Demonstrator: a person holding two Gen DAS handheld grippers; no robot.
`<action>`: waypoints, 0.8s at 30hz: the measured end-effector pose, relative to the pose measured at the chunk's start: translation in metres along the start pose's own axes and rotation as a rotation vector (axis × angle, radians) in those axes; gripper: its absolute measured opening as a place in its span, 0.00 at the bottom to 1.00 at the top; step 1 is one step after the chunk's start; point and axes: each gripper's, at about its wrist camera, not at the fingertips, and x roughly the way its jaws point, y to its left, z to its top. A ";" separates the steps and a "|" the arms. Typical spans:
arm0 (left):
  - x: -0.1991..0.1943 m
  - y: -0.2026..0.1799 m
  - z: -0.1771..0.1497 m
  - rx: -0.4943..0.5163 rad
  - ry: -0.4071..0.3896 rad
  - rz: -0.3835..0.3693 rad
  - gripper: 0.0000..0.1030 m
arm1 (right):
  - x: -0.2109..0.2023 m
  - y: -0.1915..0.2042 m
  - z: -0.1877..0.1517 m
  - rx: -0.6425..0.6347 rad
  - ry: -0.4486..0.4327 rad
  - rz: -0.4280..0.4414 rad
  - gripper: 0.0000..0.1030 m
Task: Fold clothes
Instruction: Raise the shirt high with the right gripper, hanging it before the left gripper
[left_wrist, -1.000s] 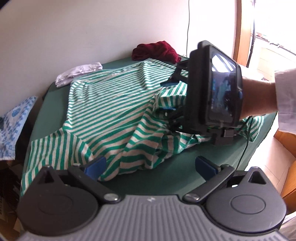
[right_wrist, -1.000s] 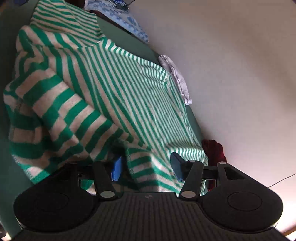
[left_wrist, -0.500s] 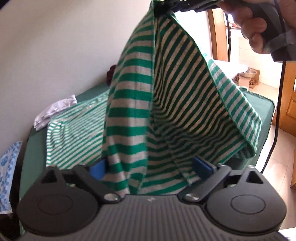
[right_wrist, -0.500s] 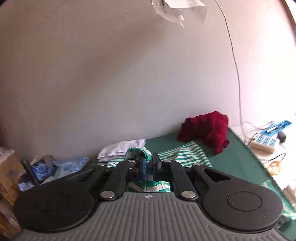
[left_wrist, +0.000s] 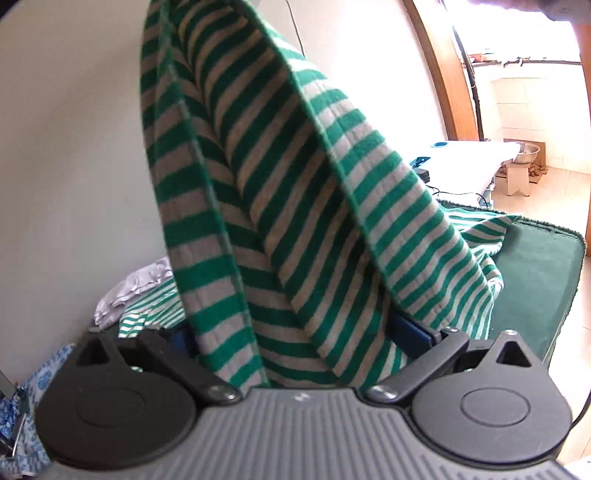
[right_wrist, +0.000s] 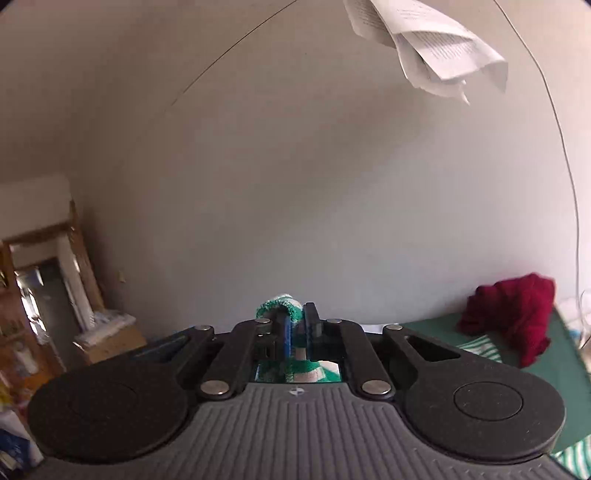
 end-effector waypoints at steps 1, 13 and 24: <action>-0.001 0.000 -0.002 -0.001 0.008 0.008 0.93 | 0.001 0.001 0.001 -0.014 -0.008 0.018 0.07; -0.031 0.031 -0.006 -0.141 0.003 -0.406 0.83 | 0.011 0.022 -0.007 -0.111 -0.037 0.092 0.07; -0.037 0.058 -0.034 -0.182 0.052 -0.338 0.93 | -0.014 0.013 -0.007 -0.043 -0.105 0.015 0.07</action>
